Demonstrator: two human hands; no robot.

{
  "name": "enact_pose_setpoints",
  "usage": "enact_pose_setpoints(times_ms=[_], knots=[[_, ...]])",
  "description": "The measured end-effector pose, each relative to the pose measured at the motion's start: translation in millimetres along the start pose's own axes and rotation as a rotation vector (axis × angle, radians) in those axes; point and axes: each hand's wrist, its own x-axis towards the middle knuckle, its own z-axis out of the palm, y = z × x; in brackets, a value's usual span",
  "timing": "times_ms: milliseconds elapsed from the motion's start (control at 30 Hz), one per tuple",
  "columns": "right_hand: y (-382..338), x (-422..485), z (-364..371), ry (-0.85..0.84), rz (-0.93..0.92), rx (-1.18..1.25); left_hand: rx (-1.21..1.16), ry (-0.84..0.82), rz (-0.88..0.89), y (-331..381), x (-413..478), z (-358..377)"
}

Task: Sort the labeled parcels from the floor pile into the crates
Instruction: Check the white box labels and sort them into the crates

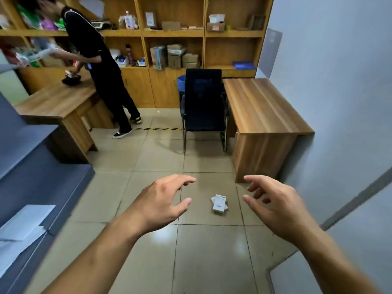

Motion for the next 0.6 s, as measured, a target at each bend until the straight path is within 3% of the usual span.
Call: enact_pose_setpoints(times_ms=[367,600], knots=[[49,164,87,0.041,0.203,-0.029,-0.153,-0.116,0.07,-157,202,13],[104,230,84,0.1,0.349,-0.042,-0.225,-0.176,0.245,-164,350,38]])
